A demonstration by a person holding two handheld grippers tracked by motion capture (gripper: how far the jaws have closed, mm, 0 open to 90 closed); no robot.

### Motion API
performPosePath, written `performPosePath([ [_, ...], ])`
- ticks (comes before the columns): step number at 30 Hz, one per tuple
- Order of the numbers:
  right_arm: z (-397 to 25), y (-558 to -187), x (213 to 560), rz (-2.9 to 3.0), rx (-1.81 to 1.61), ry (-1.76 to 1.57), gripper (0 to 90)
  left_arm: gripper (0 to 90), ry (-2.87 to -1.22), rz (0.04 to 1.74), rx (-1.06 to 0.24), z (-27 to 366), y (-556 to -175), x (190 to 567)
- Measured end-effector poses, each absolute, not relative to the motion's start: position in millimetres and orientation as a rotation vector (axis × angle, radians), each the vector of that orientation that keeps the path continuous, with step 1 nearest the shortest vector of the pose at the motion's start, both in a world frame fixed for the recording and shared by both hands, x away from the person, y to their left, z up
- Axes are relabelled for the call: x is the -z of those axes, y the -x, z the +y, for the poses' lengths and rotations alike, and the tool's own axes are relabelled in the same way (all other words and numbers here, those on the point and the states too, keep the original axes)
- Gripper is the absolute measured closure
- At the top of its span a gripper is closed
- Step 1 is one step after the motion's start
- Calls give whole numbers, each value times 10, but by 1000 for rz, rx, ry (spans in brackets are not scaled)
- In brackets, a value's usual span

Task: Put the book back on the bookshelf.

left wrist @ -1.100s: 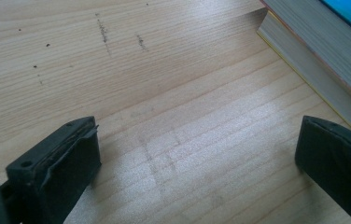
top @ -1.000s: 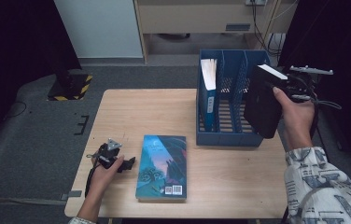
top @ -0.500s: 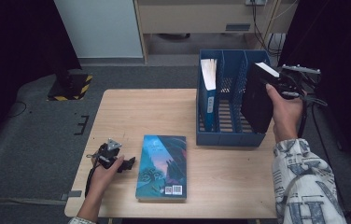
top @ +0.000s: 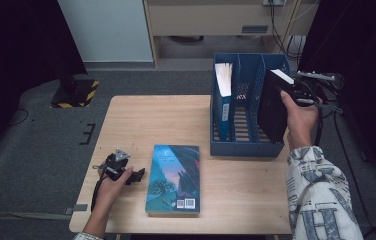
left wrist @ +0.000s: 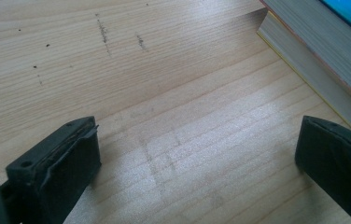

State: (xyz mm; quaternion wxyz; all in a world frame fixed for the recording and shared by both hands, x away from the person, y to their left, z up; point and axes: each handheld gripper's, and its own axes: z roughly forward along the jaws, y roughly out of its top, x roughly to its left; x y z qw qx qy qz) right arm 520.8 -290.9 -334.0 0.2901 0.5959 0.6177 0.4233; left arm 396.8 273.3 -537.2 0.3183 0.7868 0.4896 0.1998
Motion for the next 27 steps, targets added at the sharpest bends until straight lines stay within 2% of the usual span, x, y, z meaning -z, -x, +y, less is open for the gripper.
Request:
performPosePath([
  [27,-2833,-5407,3636,1644,-1090,-1614,529,0,-2069,1289,-527,2731,-3968,5371],
])
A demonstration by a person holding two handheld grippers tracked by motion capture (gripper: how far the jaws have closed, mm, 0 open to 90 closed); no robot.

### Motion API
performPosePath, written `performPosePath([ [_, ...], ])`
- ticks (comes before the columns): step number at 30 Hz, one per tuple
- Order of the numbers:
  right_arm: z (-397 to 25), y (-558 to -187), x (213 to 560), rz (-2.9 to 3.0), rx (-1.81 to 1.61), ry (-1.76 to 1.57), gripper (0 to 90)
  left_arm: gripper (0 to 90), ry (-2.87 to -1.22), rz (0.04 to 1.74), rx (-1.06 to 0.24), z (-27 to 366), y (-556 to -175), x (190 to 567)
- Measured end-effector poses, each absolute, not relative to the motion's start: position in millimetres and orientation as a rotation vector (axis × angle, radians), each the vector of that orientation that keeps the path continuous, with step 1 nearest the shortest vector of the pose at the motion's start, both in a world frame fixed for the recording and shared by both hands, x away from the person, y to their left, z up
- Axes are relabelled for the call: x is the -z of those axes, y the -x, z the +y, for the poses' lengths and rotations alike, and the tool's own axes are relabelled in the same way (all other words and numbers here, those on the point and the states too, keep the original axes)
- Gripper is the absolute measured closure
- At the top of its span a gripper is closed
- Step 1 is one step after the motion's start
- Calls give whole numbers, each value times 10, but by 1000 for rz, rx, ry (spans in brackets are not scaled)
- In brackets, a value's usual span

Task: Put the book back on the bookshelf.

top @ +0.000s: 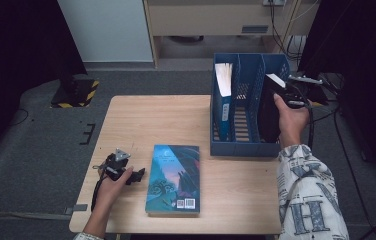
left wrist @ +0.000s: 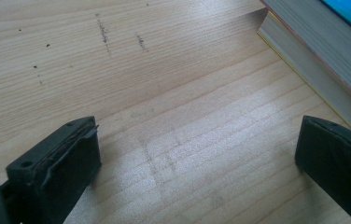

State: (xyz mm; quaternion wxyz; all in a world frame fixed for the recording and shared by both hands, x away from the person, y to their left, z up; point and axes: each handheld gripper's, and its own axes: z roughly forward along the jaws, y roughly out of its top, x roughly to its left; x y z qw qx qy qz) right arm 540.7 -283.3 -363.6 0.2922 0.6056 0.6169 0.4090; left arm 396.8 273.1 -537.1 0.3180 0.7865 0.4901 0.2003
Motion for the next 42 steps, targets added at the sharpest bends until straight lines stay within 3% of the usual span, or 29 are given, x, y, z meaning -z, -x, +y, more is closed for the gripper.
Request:
performPosePath([
  [42,-2789,-5502,3744,1620,-1059,-1643,529,0,-2070,1286,-526,2728,-3979,5372],
])
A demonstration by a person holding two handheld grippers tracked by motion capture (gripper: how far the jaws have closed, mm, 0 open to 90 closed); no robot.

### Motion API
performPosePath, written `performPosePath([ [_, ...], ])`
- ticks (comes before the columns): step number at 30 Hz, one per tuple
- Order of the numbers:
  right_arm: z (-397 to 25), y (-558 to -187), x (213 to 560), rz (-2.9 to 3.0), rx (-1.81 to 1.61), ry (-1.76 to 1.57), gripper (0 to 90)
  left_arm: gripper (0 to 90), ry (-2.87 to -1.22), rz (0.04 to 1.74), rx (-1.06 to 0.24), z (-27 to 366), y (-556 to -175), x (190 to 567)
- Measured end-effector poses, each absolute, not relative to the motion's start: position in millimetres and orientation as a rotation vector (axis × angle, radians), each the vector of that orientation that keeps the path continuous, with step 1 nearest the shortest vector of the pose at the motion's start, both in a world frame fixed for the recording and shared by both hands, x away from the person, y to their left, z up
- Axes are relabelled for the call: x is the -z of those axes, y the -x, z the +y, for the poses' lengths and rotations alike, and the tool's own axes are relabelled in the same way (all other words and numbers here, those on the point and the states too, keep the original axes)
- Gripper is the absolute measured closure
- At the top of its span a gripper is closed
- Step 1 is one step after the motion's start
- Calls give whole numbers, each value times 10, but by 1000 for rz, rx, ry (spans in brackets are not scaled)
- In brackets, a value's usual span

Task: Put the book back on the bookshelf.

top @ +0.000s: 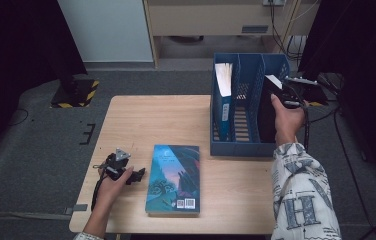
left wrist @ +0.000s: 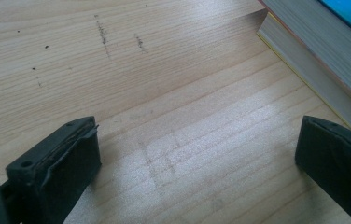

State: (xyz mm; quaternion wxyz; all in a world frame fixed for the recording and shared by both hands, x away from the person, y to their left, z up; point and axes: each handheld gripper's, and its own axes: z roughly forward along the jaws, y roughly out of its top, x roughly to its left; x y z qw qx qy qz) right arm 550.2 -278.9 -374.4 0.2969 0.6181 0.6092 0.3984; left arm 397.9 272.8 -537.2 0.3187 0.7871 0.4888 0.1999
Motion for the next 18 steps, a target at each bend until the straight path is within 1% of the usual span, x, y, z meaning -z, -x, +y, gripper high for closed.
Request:
performPosePath([
  [18,-2766,-5620,3796,1608,-1020,-1648,528,0,-2072,1282,-524,2728,-3983,5372],
])
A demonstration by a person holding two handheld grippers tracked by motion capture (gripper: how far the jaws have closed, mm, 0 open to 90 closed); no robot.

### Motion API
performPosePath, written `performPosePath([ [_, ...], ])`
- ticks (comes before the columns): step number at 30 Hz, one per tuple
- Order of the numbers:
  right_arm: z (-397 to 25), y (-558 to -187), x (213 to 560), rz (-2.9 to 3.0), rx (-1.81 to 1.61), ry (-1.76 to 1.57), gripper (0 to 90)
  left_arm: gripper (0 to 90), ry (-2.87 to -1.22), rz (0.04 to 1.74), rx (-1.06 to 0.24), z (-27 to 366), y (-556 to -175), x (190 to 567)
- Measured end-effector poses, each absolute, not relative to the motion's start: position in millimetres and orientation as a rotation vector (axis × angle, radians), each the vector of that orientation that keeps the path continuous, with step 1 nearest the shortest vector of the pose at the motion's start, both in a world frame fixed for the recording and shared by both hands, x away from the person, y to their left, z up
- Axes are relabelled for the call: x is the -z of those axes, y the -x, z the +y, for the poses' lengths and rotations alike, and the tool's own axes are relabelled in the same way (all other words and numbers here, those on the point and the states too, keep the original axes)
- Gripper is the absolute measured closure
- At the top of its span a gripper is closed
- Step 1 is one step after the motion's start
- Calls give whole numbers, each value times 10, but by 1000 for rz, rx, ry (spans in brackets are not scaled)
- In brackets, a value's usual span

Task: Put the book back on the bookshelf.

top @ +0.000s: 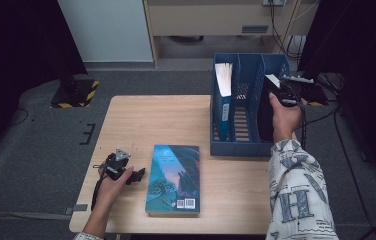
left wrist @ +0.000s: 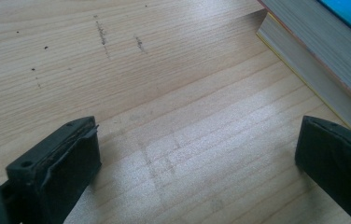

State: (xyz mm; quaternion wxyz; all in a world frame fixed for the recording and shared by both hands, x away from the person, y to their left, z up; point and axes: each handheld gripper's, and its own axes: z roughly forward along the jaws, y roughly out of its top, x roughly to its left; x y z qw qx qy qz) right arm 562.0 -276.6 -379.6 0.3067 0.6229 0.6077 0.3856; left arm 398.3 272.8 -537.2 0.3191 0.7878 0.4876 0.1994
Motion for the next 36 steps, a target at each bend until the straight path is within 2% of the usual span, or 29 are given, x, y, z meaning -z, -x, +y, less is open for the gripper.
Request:
performPosePath([
  [20,-2755,-5693,3782,1586,-1022,-1636,529,0,-2071,1282,-524,2727,-3984,5373],
  [36,-2643,-5600,3779,1674,-944,-1566,525,0,-2072,1282,-523,2725,-3982,5372],
])
